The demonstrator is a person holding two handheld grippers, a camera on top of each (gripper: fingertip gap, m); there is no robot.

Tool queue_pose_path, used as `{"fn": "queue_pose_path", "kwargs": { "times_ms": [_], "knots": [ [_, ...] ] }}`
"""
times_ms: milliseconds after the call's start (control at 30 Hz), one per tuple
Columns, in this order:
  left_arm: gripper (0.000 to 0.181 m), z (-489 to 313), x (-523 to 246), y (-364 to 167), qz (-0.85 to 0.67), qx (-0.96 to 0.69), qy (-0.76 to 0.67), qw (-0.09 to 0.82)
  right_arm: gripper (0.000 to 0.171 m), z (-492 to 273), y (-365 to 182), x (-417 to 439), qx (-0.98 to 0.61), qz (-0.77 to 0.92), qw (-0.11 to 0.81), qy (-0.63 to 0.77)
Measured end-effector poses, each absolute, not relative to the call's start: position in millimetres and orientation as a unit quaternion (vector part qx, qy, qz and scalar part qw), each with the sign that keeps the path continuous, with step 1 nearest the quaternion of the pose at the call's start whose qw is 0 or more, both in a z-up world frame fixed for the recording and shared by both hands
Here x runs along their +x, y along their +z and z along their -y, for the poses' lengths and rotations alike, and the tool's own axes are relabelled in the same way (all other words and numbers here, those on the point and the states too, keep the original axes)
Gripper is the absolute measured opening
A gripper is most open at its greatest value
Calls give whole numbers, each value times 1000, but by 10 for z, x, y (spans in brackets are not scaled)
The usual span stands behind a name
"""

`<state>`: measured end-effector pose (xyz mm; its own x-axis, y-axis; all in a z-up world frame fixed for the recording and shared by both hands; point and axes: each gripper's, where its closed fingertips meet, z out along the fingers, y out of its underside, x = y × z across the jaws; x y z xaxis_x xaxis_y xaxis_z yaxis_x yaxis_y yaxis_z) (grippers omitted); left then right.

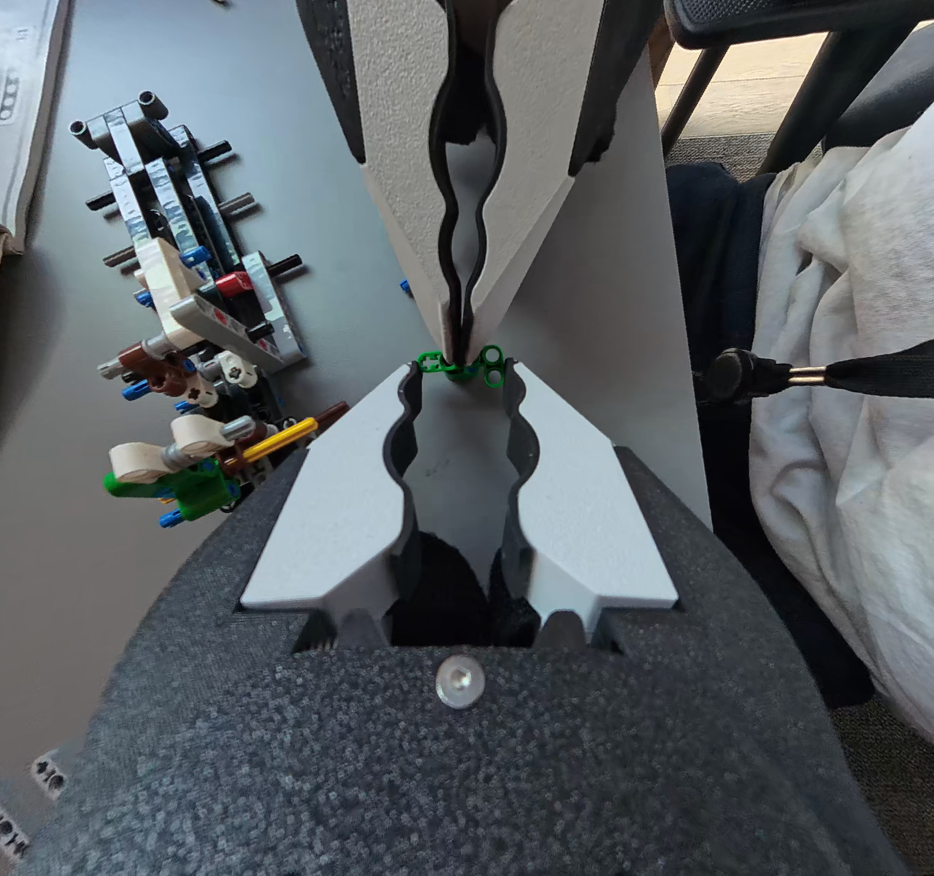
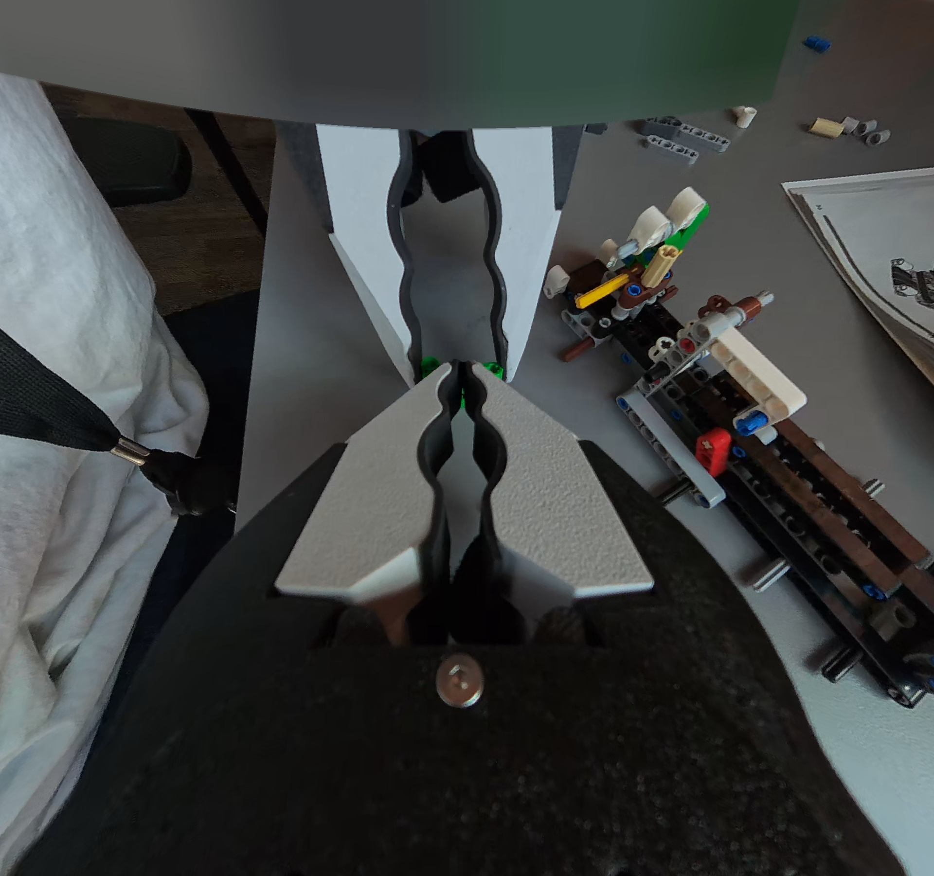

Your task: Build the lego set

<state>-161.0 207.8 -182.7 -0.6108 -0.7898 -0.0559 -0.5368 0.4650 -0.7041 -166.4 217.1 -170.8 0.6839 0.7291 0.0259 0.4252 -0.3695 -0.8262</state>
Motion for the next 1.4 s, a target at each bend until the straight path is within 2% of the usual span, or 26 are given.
{"fn": "queue_pose_path", "kwargs": {
  "times_ms": [33,133,200,267,467,733,1400],
  "knots": [
    [31,-2077,-1611,-1827,-834,-399,-331,189,0,-2173,-1704,-1666,-809,355,434,177],
    [31,-2048,-1622,-1823,-835,-397,-334,185,0,-2154,-1676,-1655,-814,333,430,203],
    [31,-2060,-1622,-1822,-836,-394,-328,193,14,-2196,-1625,-1597,-825,280,433,230],
    [31,-2070,-1617,-1820,-837,-394,-323,198,19,-2174,-1623,-1603,-840,235,406,273],
    [31,-2076,-1619,-1822,-836,-395,-324,199,13,-2176,-1683,-1636,-870,109,361,317],
    [31,-2079,-1617,-1813,-834,-397,-327,201,0,-2127,-1740,-1634,-865,75,354,349],
    [31,-2099,-1631,-1820,-836,-395,-318,210,0,-2159,-1693,-1633,-846,33,342,407]
  ]
}}
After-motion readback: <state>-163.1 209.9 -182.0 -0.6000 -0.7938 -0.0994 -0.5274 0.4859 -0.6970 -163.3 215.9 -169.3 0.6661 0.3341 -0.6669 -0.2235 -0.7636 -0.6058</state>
